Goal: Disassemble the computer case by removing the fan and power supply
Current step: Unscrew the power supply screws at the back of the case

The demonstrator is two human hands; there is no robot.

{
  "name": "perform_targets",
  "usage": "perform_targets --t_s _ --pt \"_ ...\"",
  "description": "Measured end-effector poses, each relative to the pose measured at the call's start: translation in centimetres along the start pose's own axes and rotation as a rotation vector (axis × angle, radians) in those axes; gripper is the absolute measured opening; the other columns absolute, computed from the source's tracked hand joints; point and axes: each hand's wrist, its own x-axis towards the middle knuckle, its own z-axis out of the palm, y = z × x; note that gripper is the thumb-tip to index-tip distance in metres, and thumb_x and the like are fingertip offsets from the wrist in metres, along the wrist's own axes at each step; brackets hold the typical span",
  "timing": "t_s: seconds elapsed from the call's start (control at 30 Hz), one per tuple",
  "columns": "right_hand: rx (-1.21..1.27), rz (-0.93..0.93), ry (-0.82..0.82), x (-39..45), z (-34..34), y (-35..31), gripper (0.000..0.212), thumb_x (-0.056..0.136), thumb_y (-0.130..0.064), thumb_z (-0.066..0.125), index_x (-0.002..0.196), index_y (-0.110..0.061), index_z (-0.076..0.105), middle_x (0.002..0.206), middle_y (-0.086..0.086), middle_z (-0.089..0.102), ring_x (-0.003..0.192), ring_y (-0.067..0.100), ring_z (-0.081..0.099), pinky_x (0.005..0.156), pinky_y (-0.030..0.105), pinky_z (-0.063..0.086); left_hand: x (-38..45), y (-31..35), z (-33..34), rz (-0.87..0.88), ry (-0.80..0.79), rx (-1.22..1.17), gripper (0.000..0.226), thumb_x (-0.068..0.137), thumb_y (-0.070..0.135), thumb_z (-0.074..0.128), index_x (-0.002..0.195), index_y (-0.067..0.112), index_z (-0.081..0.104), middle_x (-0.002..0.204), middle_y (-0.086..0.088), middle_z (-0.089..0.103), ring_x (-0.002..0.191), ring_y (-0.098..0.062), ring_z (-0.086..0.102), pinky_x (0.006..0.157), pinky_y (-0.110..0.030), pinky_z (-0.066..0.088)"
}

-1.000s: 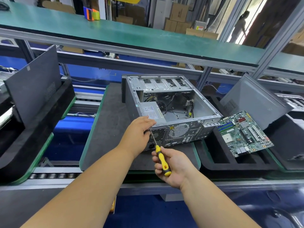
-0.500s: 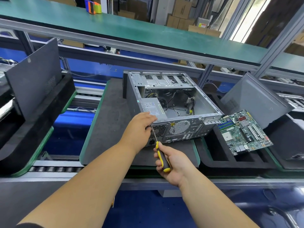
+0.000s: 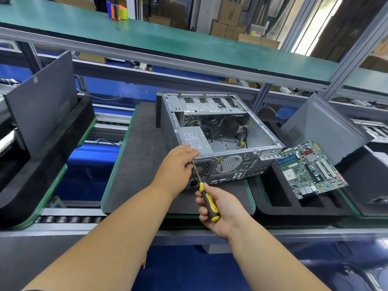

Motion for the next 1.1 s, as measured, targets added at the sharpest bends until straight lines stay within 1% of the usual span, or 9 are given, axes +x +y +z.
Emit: perform_targets --t_s 0.07,0.2,0.3,0.43,0.53,0.67,0.8,0.93,1.1 --pt "-0.038 -0.008 0.028 -0.08 -0.07 0.04 0.028 0.096 -0.033 0.061 0.09 -0.006 0.067 0.065 0.002 0.06 0.046 0.012 0.049 0.044 0.021 0.041 -0.03 -0.03 0.02 -0.002 0.003 0.004 0.045 0.09 -0.003 0.058 0.13 0.016 0.063 0.136 0.002 0.058 0.136 -0.013 0.038 0.11 -0.01 0.014" --pt "-0.06 -0.002 0.063 -0.09 0.07 0.03 0.025 0.093 -0.032 0.066 0.09 -0.008 0.068 0.065 0.001 0.061 0.046 0.011 0.052 0.043 0.02 0.043 -0.03 -0.08 0.09 -0.001 0.007 0.003 0.044 0.089 -0.004 0.058 0.129 0.014 0.064 0.135 0.001 0.059 0.136 -0.014 0.038 0.107 -0.002 0.009" --pt "-0.015 0.019 0.047 -0.13 0.25 -0.01 0.023 0.093 -0.031 0.066 0.088 -0.008 0.065 0.062 0.001 0.057 0.042 0.009 0.044 0.04 0.019 0.038 -0.09 -0.01 0.11 -0.008 0.004 -0.009 0.045 0.089 -0.006 0.057 0.128 0.013 0.065 0.134 0.001 0.06 0.135 -0.015 0.04 0.11 -0.011 0.016" --pt "0.047 0.048 -0.005 -0.17 0.23 -0.13 0.034 0.097 -0.036 0.057 0.088 -0.004 0.065 0.061 0.003 0.054 0.042 0.009 0.041 0.04 0.019 0.036 -0.09 -0.03 0.13 -0.008 0.007 -0.002 0.044 0.089 -0.006 0.058 0.128 0.013 0.065 0.134 0.002 0.06 0.135 -0.014 0.04 0.107 -0.004 0.011" --pt "0.047 0.055 -0.042 -0.14 0.09 -0.15 0.039 0.102 -0.034 0.048 0.092 -0.002 0.066 0.062 0.004 0.056 0.043 0.009 0.043 0.041 0.019 0.038 -0.09 -0.02 0.14 -0.012 0.01 0.0 0.045 0.09 -0.005 0.058 0.129 0.015 0.064 0.135 0.002 0.059 0.135 -0.013 0.039 0.109 -0.009 0.014" --pt "-0.053 0.018 0.016 -0.04 -0.11 -0.08 0.031 0.099 -0.034 0.056 0.093 -0.007 0.069 0.065 0.001 0.059 0.046 0.01 0.047 0.045 0.021 0.04 -0.13 -0.16 0.21 -0.014 0.008 -0.004 0.046 0.089 -0.005 0.058 0.13 0.015 0.063 0.136 0.002 0.058 0.135 -0.012 0.038 0.109 -0.007 0.012" --pt "-0.078 -0.004 0.049 -0.01 0.01 -0.11 0.028 0.095 -0.036 0.063 0.091 -0.009 0.068 0.064 0.0 0.059 0.046 0.01 0.048 0.045 0.021 0.04 -0.02 -0.33 0.33 -0.006 0.001 -0.009 0.047 0.088 -0.007 0.058 0.129 0.014 0.064 0.135 0.001 0.059 0.135 -0.014 0.04 0.112 -0.015 0.019" --pt "-0.058 -0.014 0.051 0.02 0.42 0.06 0.023 0.094 -0.034 0.065 0.089 -0.011 0.063 0.06 0.0 0.055 0.043 0.009 0.045 0.041 0.019 0.038 0.01 -0.41 0.39 -0.003 0.001 -0.015 0.047 0.087 -0.007 0.059 0.129 0.013 0.064 0.134 0.0 0.06 0.135 -0.016 0.041 0.112 -0.017 0.02" --pt "0.08 0.026 0.005 0.0 0.29 -0.06 0.037 0.099 -0.037 0.053 0.09 -0.003 0.062 0.063 0.005 0.051 0.043 0.01 0.039 0.039 0.02 0.034 -0.08 -0.46 0.35 0.011 0.0 -0.006 0.046 0.088 -0.006 0.059 0.129 0.014 0.064 0.134 0.002 0.06 0.134 -0.015 0.041 0.112 -0.016 0.019"
